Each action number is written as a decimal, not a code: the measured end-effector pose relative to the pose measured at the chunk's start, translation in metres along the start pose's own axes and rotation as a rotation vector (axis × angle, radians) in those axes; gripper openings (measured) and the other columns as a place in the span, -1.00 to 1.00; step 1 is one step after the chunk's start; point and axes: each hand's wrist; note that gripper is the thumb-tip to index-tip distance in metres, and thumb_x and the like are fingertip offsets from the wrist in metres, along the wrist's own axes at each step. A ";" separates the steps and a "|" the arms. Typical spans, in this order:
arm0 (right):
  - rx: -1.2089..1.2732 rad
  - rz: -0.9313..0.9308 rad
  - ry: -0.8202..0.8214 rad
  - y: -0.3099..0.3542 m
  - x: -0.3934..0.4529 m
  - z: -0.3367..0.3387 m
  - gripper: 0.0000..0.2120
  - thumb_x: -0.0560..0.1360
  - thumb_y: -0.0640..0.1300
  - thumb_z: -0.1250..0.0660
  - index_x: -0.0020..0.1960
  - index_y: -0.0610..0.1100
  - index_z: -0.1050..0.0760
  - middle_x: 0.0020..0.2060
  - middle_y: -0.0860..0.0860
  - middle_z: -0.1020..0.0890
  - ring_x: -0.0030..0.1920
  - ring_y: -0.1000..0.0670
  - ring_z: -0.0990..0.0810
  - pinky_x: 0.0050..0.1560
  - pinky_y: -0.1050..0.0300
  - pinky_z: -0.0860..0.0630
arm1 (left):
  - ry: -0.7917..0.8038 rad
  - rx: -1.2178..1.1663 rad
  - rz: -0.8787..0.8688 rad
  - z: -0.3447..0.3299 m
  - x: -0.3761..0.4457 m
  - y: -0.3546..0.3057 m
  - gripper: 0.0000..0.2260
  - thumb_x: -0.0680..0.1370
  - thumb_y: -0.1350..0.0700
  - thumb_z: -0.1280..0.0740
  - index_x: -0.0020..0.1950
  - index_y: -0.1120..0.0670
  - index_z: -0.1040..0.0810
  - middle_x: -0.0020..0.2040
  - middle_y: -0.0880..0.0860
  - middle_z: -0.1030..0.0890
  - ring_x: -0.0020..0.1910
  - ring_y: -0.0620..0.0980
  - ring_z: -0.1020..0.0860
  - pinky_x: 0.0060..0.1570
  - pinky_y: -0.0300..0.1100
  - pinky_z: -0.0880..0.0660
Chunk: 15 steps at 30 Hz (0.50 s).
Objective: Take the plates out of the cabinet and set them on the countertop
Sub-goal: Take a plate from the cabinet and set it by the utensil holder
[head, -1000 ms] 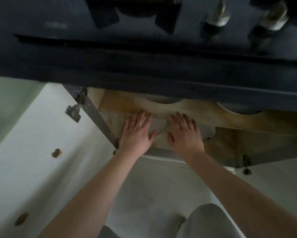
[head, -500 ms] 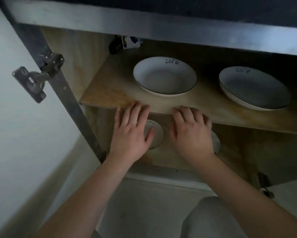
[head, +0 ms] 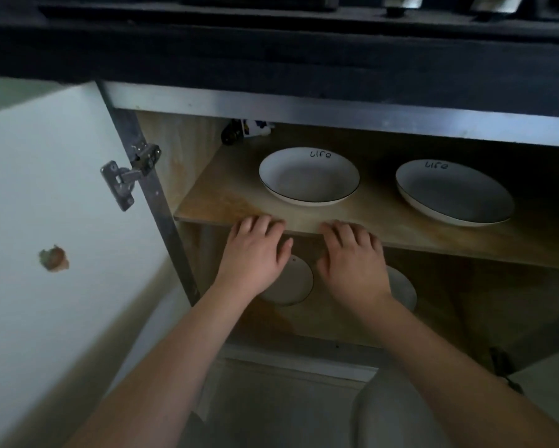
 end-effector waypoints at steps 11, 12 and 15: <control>0.910 -0.408 0.205 -0.025 0.055 0.034 -0.76 0.64 0.03 -0.11 0.06 -0.07 -0.50 -0.13 -0.10 -0.62 -0.20 -0.03 -0.62 -0.29 0.11 -0.55 | 0.106 -0.059 0.019 0.009 0.013 0.006 -0.53 0.63 -0.22 -0.01 0.38 -0.03 -0.47 0.31 -0.03 -0.53 0.22 0.02 -0.50 0.04 -0.08 -0.49; 1.058 -0.494 0.236 -0.027 0.064 0.035 -0.73 0.63 0.00 -0.13 0.08 -0.15 -0.51 -0.03 -0.18 -0.63 -0.06 -0.13 -0.64 -0.07 -0.02 -0.60 | 0.129 -0.077 0.044 0.012 0.018 0.007 -0.53 0.64 -0.22 -0.01 0.38 -0.03 -0.48 0.28 -0.02 -0.55 0.15 0.00 -0.54 -0.07 -0.12 -0.49; 1.486 -0.715 0.306 -0.027 0.087 0.036 -0.78 0.62 -0.06 -0.19 0.19 -0.14 -0.44 0.13 -0.17 -0.58 0.08 -0.13 -0.62 0.17 -0.05 -0.56 | 0.140 -0.217 0.185 0.023 0.035 0.011 -0.55 0.64 -0.20 -0.06 0.44 -0.03 -0.41 0.17 -0.01 -0.63 -0.06 -0.08 -0.56 -0.24 -0.20 -0.42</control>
Point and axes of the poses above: each hand's wrist, its own x-axis towards the middle knuckle, its own z-axis out of the back of the hand, y = z × x
